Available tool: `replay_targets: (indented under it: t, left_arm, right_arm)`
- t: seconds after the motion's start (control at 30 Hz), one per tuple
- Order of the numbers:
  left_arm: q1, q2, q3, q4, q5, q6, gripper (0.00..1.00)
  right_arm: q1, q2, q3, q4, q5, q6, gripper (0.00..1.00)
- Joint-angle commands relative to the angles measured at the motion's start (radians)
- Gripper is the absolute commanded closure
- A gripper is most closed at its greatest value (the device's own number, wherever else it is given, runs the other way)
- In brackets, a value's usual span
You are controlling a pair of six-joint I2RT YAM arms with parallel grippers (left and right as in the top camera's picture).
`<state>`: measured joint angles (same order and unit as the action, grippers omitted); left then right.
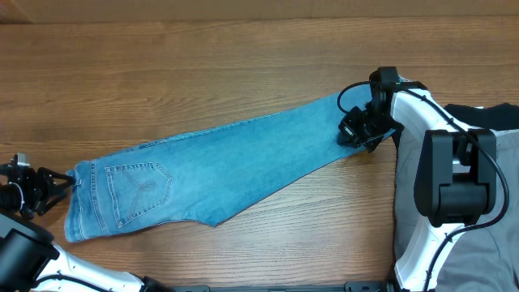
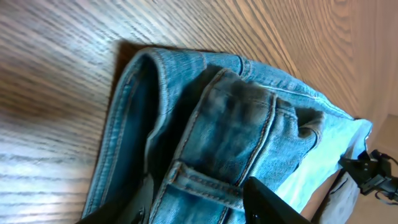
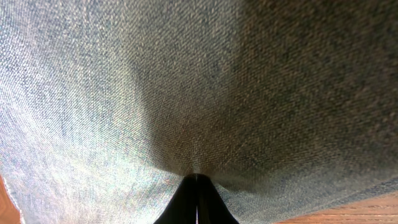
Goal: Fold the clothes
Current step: 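Release the waistband with the left gripper and hold position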
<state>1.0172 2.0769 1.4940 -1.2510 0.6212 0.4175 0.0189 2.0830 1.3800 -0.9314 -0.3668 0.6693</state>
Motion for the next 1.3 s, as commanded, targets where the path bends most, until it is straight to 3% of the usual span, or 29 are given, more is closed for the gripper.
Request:
replay_targets:
  t: [0.0, 0.33, 0.4, 0.57, 0.8, 0.83, 0.9, 0.93, 1.0, 1.13, 1.17, 1.2, 1.27]
  left_arm:
    - [-0.025, -0.026, -0.033, 0.023, -0.015, 0.001, 0.53]
    - [-0.023, -0.026, -0.066, 0.052, -0.009, 0.017, 0.5]
    - [-0.023, -0.026, -0.066, 0.053, 0.0, 0.017, 0.57]
    - [-0.023, -0.026, -0.066, 0.051, 0.034, 0.039, 0.95]
    - [-0.013, -0.026, -0.064, 0.042, 0.033, 0.025, 0.96]
    - [-0.008, -0.026, -0.064, 0.036, 0.029, 0.016, 0.93]
    - [0.005, -0.026, -0.064, 0.032, -0.021, -0.063, 0.37]
    - [0.008, -0.026, -0.064, 0.032, -0.036, -0.088, 0.27]
    - [0.012, -0.026, -0.064, 0.032, -0.048, -0.118, 0.21]
    - [0.012, -0.026, -0.064, 0.055, -0.048, -0.165, 0.21]
    - [0.012, -0.026, -0.064, 0.064, -0.038, -0.185, 0.15]
    - [0.011, -0.026, -0.064, 0.068, -0.02, -0.195, 0.0]
    - [0.011, -0.026, -0.064, 0.067, 0.018, -0.199, 0.0]
  right_arm:
    - [-0.032, 0.076, -0.064, -0.018, 0.209, 0.004, 0.96]
    - [-0.032, 0.076, -0.064, -0.022, 0.209, -0.014, 0.96]
    - [-0.032, 0.076, -0.064, -0.021, 0.209, -0.014, 0.96]
    - [-0.032, 0.076, -0.064, -0.021, 0.209, -0.014, 0.96]
    - [-0.032, 0.076, -0.064, -0.021, 0.209, -0.014, 0.96]
    - [-0.032, 0.076, -0.064, -0.021, 0.209, -0.014, 0.96]
    - [-0.032, 0.076, -0.064, -0.022, 0.209, -0.014, 0.96]
    - [-0.032, 0.076, -0.064, -0.021, 0.209, -0.014, 0.96]
    - [-0.032, 0.076, -0.064, -0.021, 0.209, -0.014, 0.96]
    - [-0.032, 0.076, -0.064, -0.021, 0.209, -0.014, 0.96]
    - [-0.032, 0.076, -0.064, -0.024, 0.209, -0.014, 0.96]
    - [-0.032, 0.076, -0.064, -0.025, 0.209, -0.014, 0.96]
    - [-0.032, 0.076, -0.064, -0.029, 0.209, -0.014, 0.96]
